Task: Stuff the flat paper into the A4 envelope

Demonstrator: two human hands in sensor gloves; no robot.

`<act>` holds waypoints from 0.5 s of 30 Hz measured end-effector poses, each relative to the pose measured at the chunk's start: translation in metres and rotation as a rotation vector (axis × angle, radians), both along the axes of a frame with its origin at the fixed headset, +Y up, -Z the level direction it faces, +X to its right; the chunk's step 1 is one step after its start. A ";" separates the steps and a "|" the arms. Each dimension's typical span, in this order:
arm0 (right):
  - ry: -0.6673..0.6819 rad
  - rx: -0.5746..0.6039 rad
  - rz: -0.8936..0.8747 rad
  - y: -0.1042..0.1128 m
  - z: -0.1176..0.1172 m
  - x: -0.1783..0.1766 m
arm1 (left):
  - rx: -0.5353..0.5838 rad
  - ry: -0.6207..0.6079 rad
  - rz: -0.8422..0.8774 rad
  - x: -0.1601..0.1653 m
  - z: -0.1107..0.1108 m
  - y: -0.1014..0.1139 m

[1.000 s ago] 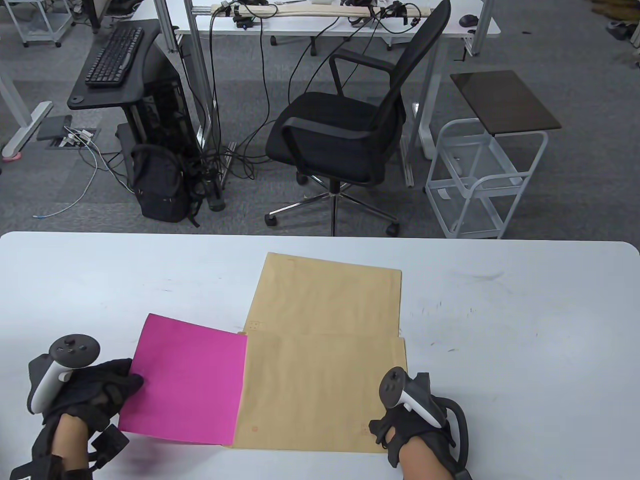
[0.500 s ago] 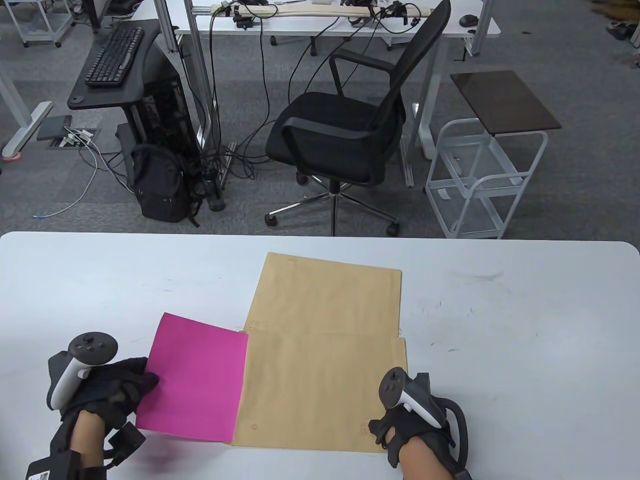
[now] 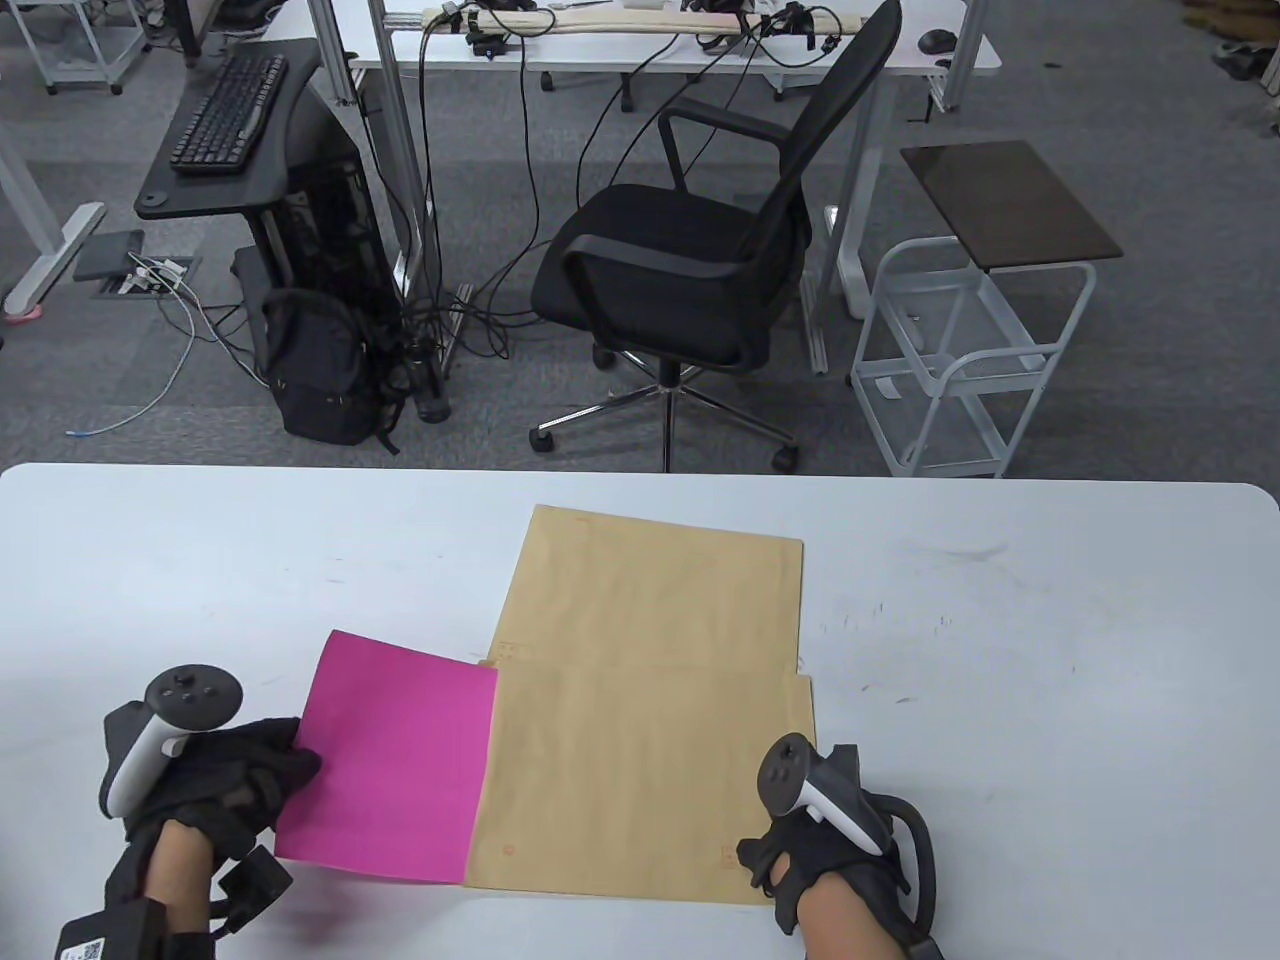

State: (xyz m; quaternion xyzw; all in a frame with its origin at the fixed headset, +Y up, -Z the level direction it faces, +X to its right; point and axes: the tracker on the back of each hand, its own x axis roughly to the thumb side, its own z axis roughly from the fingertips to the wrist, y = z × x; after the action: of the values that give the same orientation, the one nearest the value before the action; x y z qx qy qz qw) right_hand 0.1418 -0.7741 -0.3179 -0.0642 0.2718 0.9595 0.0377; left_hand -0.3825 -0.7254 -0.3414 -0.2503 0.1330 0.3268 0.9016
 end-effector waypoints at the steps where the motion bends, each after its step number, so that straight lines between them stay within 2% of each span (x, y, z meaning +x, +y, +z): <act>1: 0.000 0.000 0.000 0.000 0.000 0.000 | 0.001 -0.001 0.001 -0.001 0.000 0.000; 9: 0.004 -0.003 -0.003 0.000 0.000 0.000 | 0.021 -0.033 0.021 -0.018 0.001 -0.010; 15: 0.004 -0.002 -0.004 0.000 0.000 0.000 | 0.029 -0.044 0.038 -0.015 -0.001 -0.012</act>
State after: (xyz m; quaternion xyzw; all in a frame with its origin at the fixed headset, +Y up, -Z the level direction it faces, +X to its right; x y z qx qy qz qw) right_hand 0.1421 -0.7745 -0.3178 -0.0617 0.2731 0.9592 0.0390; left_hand -0.3970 -0.7369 -0.3428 -0.2470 0.1038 0.3401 0.9014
